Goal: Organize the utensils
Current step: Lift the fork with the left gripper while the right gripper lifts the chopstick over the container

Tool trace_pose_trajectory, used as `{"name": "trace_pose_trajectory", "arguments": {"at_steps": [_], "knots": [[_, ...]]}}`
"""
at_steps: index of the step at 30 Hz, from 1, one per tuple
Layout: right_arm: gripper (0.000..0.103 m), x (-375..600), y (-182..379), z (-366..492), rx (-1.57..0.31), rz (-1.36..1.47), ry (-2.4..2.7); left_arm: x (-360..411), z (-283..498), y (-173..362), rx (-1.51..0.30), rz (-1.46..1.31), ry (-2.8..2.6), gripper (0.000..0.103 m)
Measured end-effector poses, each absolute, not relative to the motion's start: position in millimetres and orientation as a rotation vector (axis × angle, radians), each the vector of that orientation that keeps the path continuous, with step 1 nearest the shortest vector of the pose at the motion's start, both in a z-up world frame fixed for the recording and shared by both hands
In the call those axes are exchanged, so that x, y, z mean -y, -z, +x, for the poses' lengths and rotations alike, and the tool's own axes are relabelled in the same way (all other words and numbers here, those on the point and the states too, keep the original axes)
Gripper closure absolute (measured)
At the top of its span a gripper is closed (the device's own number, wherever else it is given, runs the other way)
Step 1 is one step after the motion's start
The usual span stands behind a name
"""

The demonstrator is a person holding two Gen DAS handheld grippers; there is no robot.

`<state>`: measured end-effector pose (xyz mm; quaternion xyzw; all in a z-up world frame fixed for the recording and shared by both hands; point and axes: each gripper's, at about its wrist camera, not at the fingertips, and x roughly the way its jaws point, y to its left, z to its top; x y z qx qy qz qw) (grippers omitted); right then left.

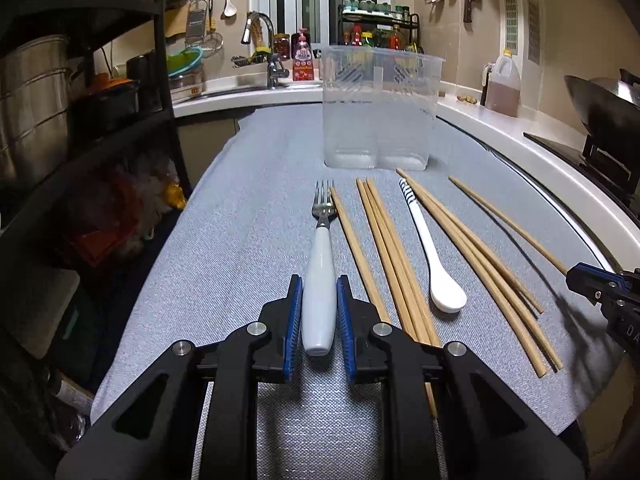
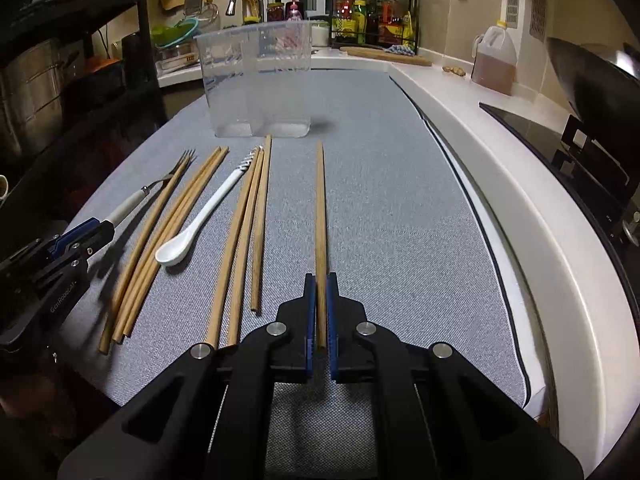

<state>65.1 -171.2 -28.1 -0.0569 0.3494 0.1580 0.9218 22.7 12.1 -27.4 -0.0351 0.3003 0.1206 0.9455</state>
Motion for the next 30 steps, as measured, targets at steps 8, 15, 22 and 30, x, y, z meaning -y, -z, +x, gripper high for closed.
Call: {"name": "trace_pose_trajectory", "arguments": {"at_steps": [8, 15, 22, 30], "knots": [[0.098, 173.3, 7.0, 51.7, -0.631, -0.119, -0.347, -15.2, 18.3, 13.6, -0.572, -0.083, -0.248, 0.085], [0.098, 171.0, -10.2, 39.1, -0.568, -0.128, -0.366, -22.8, 12.5, -2.1, -0.533, -0.123, -0.24, 0.086], [0.098, 171.7, -36.0, 30.8, -0.524, -0.125, -0.387, -32.6, 8.7, -19.3, -0.502, -0.182, -0.236, 0.086], [0.098, 170.2, -74.1, 41.6, -0.462, -0.074, -0.386, -42.5, 13.5, -43.1, -0.47, -0.195, -0.238, 0.086]]}}
